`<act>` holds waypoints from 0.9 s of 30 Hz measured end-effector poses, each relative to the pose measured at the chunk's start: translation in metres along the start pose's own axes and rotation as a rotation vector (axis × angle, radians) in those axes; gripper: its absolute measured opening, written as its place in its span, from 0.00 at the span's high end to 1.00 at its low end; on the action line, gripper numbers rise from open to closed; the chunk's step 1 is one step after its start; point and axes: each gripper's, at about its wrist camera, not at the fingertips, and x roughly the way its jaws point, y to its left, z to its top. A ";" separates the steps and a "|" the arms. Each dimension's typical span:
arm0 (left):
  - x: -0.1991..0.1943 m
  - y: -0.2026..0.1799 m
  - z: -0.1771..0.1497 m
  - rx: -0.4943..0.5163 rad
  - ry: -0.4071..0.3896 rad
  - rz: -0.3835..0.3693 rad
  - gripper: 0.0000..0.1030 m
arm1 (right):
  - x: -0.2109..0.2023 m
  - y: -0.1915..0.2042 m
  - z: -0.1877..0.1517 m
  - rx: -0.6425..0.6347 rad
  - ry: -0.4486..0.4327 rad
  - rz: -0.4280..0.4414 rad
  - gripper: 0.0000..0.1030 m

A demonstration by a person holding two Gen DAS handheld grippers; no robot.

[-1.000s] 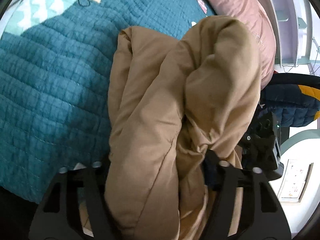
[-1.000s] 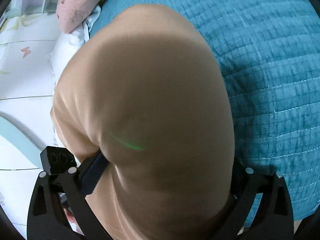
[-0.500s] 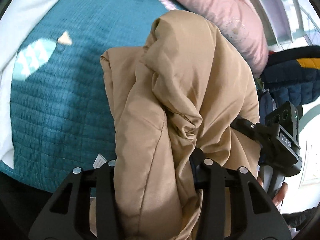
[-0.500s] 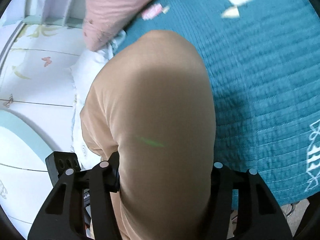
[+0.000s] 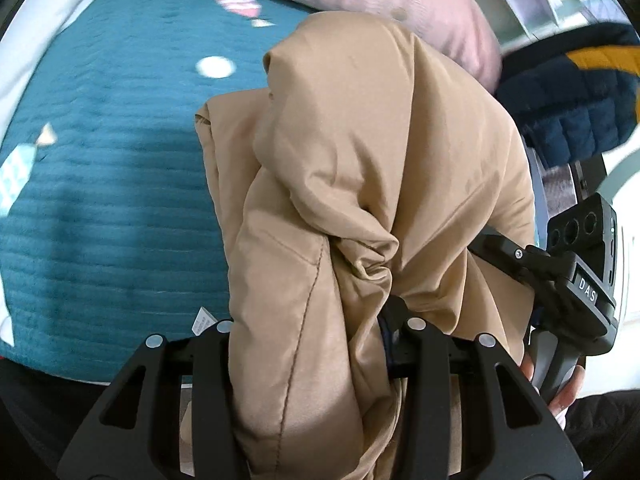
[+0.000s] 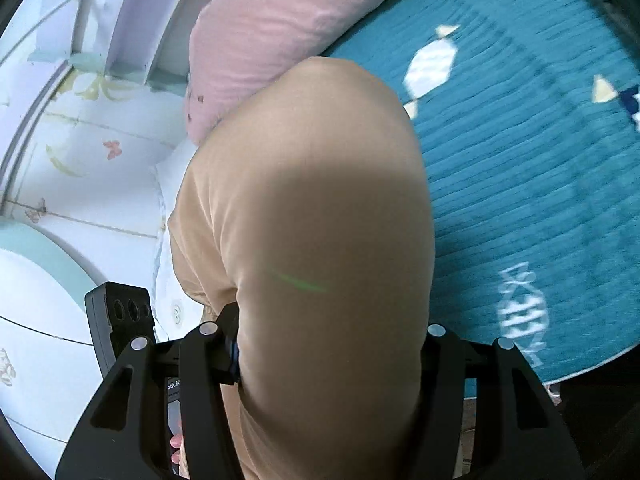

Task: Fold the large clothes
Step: 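Carry the tan bundle with both tools toward the hanging navy jacket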

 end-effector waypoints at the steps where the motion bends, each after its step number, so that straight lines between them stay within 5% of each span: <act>1: 0.004 -0.013 0.002 0.013 0.005 -0.004 0.60 | -0.014 -0.007 0.000 -0.001 -0.012 -0.002 0.49; 14: 0.056 -0.145 0.013 0.163 0.048 -0.043 0.60 | -0.144 -0.079 0.029 0.014 -0.126 -0.056 0.49; 27: 0.140 -0.303 0.048 0.266 0.080 -0.102 0.60 | -0.272 -0.162 0.095 0.009 -0.229 -0.157 0.49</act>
